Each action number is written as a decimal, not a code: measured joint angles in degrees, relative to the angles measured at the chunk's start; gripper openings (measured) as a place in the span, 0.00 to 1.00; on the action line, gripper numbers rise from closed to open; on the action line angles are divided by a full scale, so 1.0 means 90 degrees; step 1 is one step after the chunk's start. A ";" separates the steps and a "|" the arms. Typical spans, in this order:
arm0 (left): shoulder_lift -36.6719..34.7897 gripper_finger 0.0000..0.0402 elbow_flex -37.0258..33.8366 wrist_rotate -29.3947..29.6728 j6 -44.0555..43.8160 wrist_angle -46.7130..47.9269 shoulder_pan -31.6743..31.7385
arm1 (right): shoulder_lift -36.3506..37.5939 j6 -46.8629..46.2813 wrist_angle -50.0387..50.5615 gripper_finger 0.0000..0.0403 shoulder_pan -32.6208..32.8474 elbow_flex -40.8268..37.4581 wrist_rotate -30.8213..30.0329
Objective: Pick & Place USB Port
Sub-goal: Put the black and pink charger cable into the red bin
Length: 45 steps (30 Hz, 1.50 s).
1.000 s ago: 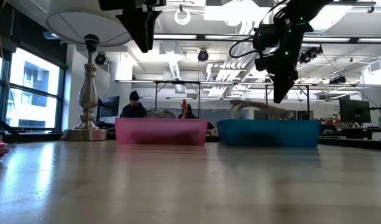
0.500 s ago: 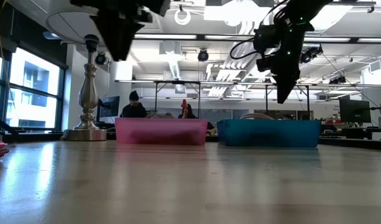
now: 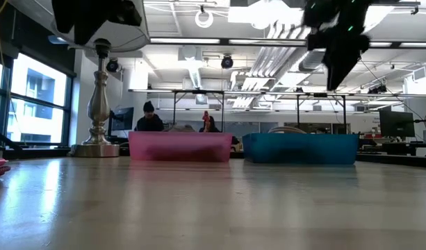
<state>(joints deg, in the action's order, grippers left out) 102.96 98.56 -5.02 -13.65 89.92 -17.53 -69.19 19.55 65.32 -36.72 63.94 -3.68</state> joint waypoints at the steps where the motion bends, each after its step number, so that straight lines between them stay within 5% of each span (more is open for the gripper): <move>1: -0.0001 0.29 0.0000 0.0207 0.0034 0.0008 -0.0058 | 0.0280 0.0002 0.0108 0.48 0.0083 0.0000 -0.0009; 7: -0.0002 0.29 0.0000 0.1472 -0.0244 0.0015 -0.0282 | 0.2249 -0.0335 0.0669 0.48 0.0610 0.0000 0.0668; 19: 0.0227 0.29 0.0000 0.0059 -0.5707 -0.0183 -0.1149 | 0.4962 -0.0817 0.0635 0.48 0.1061 0.0007 0.1551; 29: 0.0988 0.29 0.0002 0.0774 -0.8228 -0.2290 -0.2200 | 0.5246 0.0030 0.0236 0.48 0.1060 0.0007 0.3220; 34: 0.1499 0.29 0.0005 0.0370 -0.8845 -0.2910 -0.2395 | 0.5247 0.0153 0.0319 0.48 0.1464 0.0005 0.3562; 39: 0.1787 0.29 0.0000 -0.0293 -0.9282 -0.2857 -0.2439 | 0.5248 0.0139 0.0510 0.48 0.1781 0.0005 0.3541; 45: 0.1804 0.29 0.0002 -0.0187 -0.9516 -0.2577 -0.2372 | 0.5248 0.0114 0.0559 0.48 0.1849 0.0002 0.3841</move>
<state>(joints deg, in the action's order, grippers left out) 119.20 98.59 -6.70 -99.30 66.72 -38.88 -21.96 20.58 70.35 -20.08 63.96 30.89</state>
